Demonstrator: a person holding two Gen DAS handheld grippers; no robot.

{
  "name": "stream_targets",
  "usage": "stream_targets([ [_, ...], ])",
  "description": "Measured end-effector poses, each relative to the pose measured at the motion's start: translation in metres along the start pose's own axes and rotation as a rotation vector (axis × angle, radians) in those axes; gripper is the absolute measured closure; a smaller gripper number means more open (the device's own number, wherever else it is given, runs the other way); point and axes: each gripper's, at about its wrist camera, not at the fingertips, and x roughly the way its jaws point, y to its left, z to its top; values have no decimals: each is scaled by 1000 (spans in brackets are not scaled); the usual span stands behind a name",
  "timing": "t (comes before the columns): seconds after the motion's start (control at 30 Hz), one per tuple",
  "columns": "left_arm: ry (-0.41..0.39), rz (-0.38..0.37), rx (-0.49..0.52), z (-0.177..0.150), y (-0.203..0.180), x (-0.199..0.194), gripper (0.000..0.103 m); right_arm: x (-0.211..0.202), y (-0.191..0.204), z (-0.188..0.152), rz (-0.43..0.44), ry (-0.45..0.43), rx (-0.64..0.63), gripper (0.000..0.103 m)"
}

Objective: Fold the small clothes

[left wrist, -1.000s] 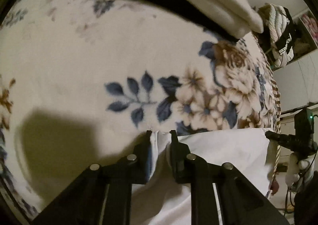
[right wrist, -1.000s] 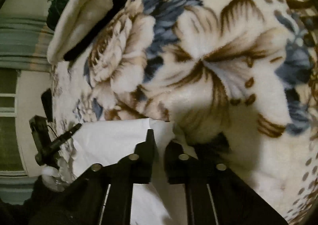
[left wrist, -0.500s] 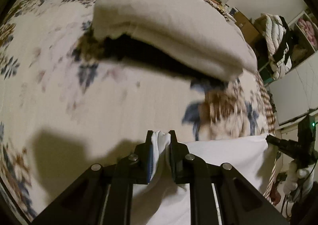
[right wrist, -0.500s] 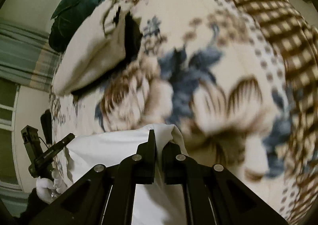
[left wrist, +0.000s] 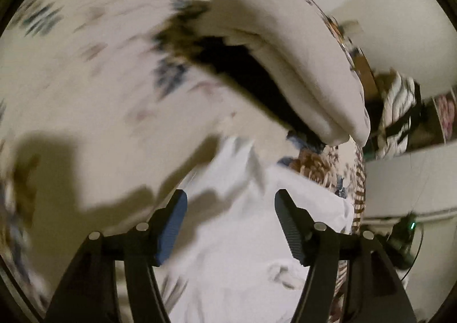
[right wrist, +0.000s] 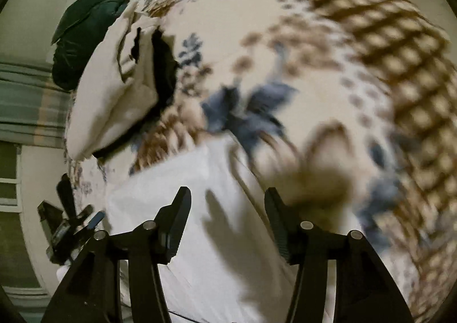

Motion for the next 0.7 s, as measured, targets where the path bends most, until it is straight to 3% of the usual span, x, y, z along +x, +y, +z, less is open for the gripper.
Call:
stream_targets([
  [0.2, 39, 83, -87, -48, 21, 18, 42, 18, -29, -59, 38, 100, 132, 47],
  [0.27, 22, 96, -86, -55, 20, 24, 49, 29, -37, -69, 73, 100, 184, 52],
  [0.3, -5, 100, -65, -59, 15, 24, 78, 33, -40, -72, 92, 87, 210, 74],
  [0.33, -4, 111, -42, -61, 9, 24, 89, 34, -40, -73, 90, 76, 221, 96],
  [0.53, -88, 116, 18, -74, -14, -3, 95, 11, -29, -77, 39, -28, 164, 100],
  [0.7, -63, 118, -10, -83, -12, 1, 95, -6, -31, -72, 10, -36, 140, 100],
])
